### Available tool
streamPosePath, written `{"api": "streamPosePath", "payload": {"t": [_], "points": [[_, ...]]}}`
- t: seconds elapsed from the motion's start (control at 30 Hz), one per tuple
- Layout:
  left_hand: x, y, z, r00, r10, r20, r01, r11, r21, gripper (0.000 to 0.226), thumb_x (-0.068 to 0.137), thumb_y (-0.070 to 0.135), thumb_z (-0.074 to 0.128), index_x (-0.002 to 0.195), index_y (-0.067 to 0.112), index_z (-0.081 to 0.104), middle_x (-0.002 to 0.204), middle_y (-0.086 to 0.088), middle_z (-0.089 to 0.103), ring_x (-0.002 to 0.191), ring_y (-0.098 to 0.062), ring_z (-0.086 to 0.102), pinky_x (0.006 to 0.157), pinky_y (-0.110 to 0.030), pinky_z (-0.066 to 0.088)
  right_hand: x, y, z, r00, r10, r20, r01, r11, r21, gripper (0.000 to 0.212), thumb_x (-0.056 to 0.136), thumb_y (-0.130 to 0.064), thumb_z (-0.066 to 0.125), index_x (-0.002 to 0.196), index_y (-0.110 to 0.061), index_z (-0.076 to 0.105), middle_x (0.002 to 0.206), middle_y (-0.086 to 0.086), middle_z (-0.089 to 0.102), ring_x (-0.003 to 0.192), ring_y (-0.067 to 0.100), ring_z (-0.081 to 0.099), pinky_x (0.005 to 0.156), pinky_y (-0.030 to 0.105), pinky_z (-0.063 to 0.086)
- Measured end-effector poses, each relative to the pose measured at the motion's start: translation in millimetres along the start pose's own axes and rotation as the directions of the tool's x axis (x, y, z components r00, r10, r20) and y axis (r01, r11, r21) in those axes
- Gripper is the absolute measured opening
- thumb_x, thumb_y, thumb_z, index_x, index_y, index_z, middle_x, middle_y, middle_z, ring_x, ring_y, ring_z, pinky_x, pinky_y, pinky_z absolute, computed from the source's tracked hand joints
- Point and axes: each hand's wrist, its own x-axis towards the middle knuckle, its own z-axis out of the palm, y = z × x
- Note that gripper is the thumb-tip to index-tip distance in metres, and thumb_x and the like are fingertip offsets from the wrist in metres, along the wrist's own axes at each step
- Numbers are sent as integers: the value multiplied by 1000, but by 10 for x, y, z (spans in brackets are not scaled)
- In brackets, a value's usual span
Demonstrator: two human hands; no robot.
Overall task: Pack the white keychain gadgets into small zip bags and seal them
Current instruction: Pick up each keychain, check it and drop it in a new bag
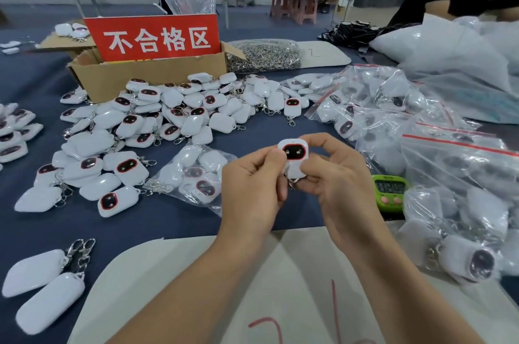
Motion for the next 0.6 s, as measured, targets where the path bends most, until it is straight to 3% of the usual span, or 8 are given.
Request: {"api": "streamPosePath", "payload": {"t": [0.17, 0.3, 0.43, 0.6], "points": [[11, 25, 17, 998, -60, -37, 60, 998, 0, 9, 85, 24, 75, 78, 22, 81, 45, 6, 35, 40, -11, 29, 39, -16, 27, 12, 28, 3, 999, -27, 21, 28, 999, -46, 27, 72, 0, 57, 88, -14, 74, 72, 20, 71, 68, 28, 69, 73, 44, 62], [50, 27, -16, 998, -45, -35, 46, 998, 39, 10, 85, 19, 77, 78, 24, 83, 45, 7, 33, 44, -12, 28, 44, -18, 29, -13, 55, 20, 998, -48, 43, 51, 996, -73, 23, 73, 1, 54, 88, -11, 67, 69, 22, 68, 66, 25, 65, 67, 34, 56], [15, 16, 19, 999, -34, -41, 35, 999, 16, 15, 90, 15, 74, 82, 22, 83, 44, 8, 39, 42, -10, 31, 42, -16, 32, -31, 45, 19, 996, -67, 61, 73, 993, -88, 20, 77, 1, 63, 95, -8, 64, 76, 31, 69, 69, 30, 61, 72, 46, 53], [-11, 18, 42, 998, -50, -33, 50, 999, -6, 18, 95, 19, 69, 84, 21, 82, 46, 5, 42, 43, -9, 35, 41, -14, 30, -9, 22, -9, 995, -73, 62, 78, 993, -85, 23, 78, -2, 66, 100, -8, 64, 77, 29, 71, 68, 31, 60, 72, 46, 52]]}}
